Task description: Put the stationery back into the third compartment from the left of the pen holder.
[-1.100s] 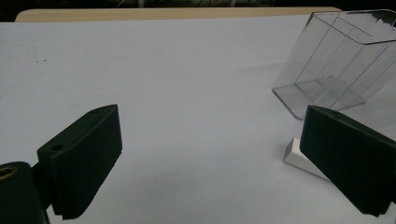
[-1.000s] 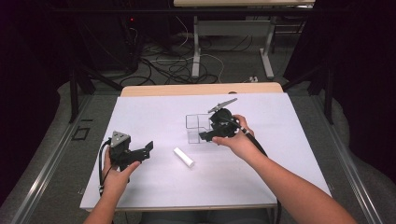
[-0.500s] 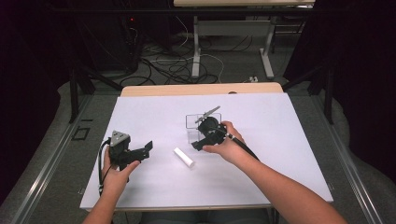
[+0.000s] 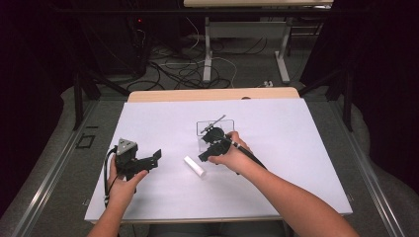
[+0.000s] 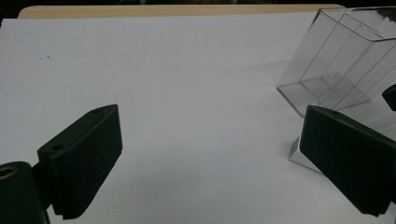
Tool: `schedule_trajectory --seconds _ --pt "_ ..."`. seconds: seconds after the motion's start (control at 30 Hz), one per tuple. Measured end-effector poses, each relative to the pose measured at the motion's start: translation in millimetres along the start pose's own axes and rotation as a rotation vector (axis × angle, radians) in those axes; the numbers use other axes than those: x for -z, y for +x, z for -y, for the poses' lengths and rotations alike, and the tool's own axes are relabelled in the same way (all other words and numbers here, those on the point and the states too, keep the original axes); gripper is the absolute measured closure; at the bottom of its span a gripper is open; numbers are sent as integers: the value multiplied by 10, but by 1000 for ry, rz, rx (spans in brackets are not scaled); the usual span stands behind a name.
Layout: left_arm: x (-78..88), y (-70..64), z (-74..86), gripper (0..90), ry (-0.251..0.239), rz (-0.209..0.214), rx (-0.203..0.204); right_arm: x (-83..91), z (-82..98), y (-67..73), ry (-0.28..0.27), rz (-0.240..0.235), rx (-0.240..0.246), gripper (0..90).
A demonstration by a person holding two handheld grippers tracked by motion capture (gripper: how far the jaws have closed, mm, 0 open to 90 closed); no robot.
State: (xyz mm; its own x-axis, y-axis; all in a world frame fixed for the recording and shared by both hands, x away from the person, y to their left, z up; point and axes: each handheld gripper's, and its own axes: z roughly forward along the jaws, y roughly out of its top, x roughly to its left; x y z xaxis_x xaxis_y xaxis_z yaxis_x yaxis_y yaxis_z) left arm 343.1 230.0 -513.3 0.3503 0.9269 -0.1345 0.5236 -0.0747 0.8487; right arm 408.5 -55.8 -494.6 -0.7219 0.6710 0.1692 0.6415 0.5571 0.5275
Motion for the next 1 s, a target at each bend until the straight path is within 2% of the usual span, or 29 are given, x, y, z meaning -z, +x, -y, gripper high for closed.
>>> schedule_trajectory --seconds 0.07,0.2,0.3,0.33,0.37,0.57,0.6,0.7,0.77,0.8,0.87,0.9,0.93,1.0 --pt "-5 -1 2 58 0 1 8 -41 -3 18 -2 -4 -5 525" --pt "-9 5 1 58 1 2 7 -123 -12 54 69 -7 13 539" --pt "-11 13 5 58 3 0 12 -163 -5 80 74 -13 17 551" --pt "-11 15 6 58 4 0 12 -173 -3 102 88 -15 2 557" --pt "-11 15 7 58 4 0 13 -191 -5 98 89 -20 22 565" --pt "-6 12 9 58 3 -1 11 -290 5 111 125 -35 21 576" --pt "-8 12 10 58 4 0 11 -303 9 113 131 -28 15 575" --pt "-11 13 12 58 4 0 11 -334 13 127 140 -57 0 577" --pt "-11 17 12 58 5 -1 8 -350 19 145 155 -46 -12 579" --pt "-11 19 11 58 6 -2 6 -365 19 134 153 -50 14 583" --pt "-12 20 11 58 6 -1 6 -384 23 146 161 -54 11 584" --pt "-13 20 11 58 7 -1 6 -385 29 184 176 -56 -40 586" --pt "-14 20 11 58 7 -1 6 -409 27 153 160 -62 12 587" --pt "-17 16 11 58 7 2 10 -418 29 168 175 -60 3 595"
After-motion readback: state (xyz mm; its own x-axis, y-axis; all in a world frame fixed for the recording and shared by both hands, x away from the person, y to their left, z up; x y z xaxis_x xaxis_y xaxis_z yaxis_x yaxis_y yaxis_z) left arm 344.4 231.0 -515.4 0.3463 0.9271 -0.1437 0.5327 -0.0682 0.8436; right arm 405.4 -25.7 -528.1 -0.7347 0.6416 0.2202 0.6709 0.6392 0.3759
